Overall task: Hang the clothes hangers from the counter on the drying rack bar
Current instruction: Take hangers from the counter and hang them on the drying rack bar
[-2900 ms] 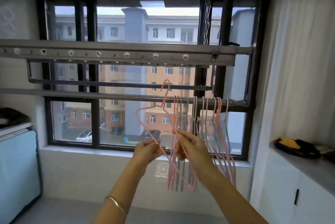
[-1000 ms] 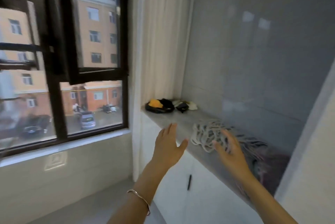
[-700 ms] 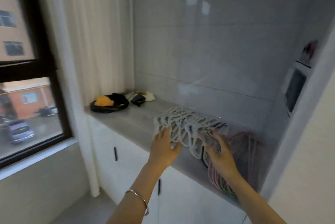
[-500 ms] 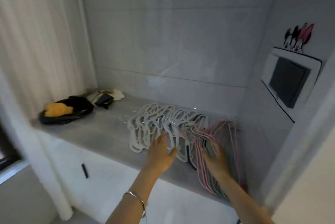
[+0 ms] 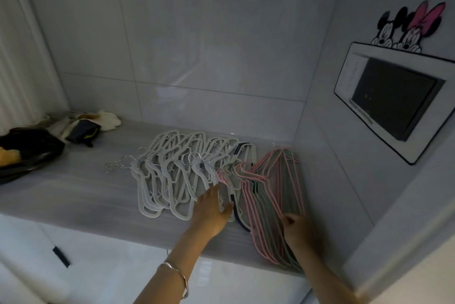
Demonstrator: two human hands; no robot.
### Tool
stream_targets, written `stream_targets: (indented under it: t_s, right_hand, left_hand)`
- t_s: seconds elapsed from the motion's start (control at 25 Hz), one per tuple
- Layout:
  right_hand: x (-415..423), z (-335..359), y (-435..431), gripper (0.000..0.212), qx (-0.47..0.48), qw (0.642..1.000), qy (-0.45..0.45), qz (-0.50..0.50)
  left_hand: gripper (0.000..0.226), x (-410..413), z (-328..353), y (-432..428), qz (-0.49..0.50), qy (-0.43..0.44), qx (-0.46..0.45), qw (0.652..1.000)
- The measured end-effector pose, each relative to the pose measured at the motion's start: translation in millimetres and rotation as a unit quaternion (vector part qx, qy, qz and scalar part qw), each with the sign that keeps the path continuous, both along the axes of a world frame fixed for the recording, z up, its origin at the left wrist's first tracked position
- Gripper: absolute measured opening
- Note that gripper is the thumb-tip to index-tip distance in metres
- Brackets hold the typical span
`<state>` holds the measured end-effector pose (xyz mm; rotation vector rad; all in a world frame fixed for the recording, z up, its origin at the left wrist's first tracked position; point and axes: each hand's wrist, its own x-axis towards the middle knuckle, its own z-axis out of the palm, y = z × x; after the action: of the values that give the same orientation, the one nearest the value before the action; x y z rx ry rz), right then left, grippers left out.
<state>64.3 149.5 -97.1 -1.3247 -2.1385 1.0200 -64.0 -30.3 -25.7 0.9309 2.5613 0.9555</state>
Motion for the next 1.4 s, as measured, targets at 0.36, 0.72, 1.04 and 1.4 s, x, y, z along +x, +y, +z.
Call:
stream_targets:
  t_s: [0.36,0.72,1.04,1.4]
  right_hand:
    - [-5.7,108.9,-53.4,0.016,0.034,0.954,0.298,0.003]
    - [58.5,186.1,-121.8,0.016,-0.107,0.814,0.457,0.343]
    - [176.8,247.7,-204.1,0.018,-0.278,0.656,0.450,0.539]
    - [330.1,318.9,-332.5,0.027,-0.355,0.453,0.410,0.708]
  left_hand:
    - [0.061,27.9,37.4,-18.5,0.043,-0.045,0.118,0.991]
    - [0.043,130.8,95.9,-65.8,0.203,-0.191,0.320,0.905]
    - [0.031,315.2,194.6,-157.9,0.300,0.083,0.529,0.789]
    - [0.035,545.7,282.9,-275.5,0.432,0.347,0.465,0.691]
